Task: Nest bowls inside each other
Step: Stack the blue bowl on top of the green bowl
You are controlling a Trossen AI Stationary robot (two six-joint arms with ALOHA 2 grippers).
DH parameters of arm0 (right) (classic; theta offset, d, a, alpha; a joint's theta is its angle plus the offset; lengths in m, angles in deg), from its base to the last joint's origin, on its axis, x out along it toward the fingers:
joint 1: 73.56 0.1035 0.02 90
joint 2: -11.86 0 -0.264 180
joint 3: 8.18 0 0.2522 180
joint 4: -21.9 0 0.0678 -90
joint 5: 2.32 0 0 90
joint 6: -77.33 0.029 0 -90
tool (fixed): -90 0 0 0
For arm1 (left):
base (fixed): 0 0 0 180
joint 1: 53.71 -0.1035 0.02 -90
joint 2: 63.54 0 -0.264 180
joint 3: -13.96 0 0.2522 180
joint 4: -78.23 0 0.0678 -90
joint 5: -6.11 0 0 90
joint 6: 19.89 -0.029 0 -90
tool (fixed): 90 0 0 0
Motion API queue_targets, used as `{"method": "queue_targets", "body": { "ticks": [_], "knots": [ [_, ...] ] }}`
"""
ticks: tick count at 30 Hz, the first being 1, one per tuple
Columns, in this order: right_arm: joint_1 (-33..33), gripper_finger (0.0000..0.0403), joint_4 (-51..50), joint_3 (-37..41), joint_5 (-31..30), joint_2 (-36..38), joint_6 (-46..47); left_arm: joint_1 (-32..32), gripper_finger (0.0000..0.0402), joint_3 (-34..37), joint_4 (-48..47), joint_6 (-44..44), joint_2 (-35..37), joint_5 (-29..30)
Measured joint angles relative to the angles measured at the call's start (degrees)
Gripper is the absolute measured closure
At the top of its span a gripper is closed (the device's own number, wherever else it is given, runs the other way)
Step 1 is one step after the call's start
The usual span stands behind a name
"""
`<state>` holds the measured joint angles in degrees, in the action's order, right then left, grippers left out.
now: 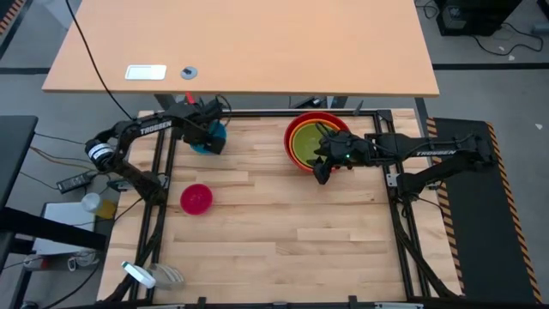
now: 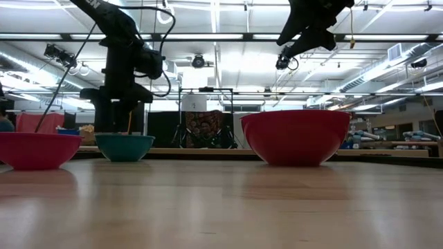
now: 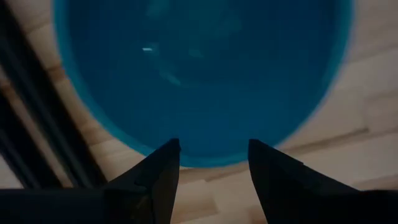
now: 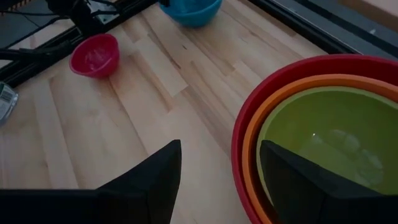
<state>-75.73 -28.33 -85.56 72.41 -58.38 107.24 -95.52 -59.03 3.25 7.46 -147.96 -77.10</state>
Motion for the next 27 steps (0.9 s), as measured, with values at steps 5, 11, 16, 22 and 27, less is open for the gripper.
{"method": "queue_targets", "body": {
  "ticks": [5, 11, 16, 22, 27],
  "knots": [
    [-0.36, 0.0179, 0.0, 0.0, 0.83, 0.0, -0.13, 4.45, 0.021, 0.02, 1.08, 8.11, 0.29, 0.39],
    [-0.34, 0.0179, 0.0, 0.0, 1.9, 0.0, -0.13, 9.18, 0.0214, 0.02, 4.93, 20.62, 5.23, 8.44],
    [-0.31, 0.0179, 0.47, 0.0, 3.18, 0.0, -2.15, 11.2, 0.0234, 4.83, 11.81, 32.4, 11.16, 13.81],
    [-0.29, 0.0179, 0.85, 0.0, 4.89, 0.0, -3.13, 12.56, 0.0248, 16.28, 16.6, 47.95, 16.61, 13.77],
    [-0.27, 0.0179, 0.85, 0.0, 4.92, 0.0, -3.36, 16.8, 0.0248, 19.14, 16.44, 58.79, 19.87, 18.58]
  ]
}}
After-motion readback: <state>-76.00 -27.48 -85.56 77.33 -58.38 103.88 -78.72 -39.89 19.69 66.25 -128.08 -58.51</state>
